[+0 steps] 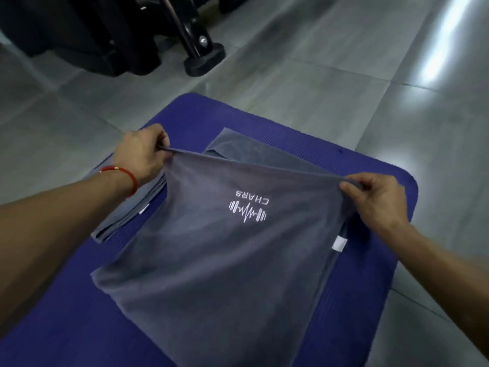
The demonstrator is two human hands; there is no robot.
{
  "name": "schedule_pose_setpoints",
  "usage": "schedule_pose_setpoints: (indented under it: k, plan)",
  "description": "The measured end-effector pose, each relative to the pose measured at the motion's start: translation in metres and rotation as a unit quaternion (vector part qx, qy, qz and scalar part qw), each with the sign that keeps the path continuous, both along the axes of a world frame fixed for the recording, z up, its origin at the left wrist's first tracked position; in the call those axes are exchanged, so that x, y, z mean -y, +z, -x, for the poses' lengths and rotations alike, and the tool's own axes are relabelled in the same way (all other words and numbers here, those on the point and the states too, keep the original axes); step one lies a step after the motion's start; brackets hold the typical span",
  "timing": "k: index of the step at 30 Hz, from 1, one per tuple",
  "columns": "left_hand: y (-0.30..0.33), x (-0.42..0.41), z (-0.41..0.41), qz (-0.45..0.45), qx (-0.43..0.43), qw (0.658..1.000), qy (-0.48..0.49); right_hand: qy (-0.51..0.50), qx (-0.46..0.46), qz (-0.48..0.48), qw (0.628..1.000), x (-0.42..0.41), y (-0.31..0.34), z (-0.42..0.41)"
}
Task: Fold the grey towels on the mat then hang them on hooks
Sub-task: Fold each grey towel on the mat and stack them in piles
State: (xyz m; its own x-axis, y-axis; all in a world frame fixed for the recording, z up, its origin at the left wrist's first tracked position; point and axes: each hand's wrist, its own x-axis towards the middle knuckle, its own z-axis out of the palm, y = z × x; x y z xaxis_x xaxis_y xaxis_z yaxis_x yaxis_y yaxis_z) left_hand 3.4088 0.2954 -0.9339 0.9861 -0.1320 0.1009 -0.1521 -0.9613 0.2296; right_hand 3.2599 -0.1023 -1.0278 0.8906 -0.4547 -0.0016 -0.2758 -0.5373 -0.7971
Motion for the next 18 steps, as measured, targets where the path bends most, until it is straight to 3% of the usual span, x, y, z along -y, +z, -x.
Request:
schedule_pose_setpoints:
  k: [4,7,13,18]
  plan:
    - [-0.014,0.048,-0.055,0.033,0.016,0.999,-0.007,-0.062,-0.019,0.073,0.995,0.014,-0.041,-0.015]
    - [-0.031,0.076,-0.09,0.058,0.004,0.998,0.016,-0.079,0.027,0.114,0.99,0.008,-0.058,-0.005]
    - [-0.078,0.108,-0.126,0.071,-0.062,0.993,0.072,-0.072,0.038,0.126,0.989,0.011,-0.067,-0.008]
    - [-0.104,0.124,-0.13,0.055,-0.115,0.991,0.051,-0.094,0.03,0.166,0.981,0.004,-0.068,-0.008]
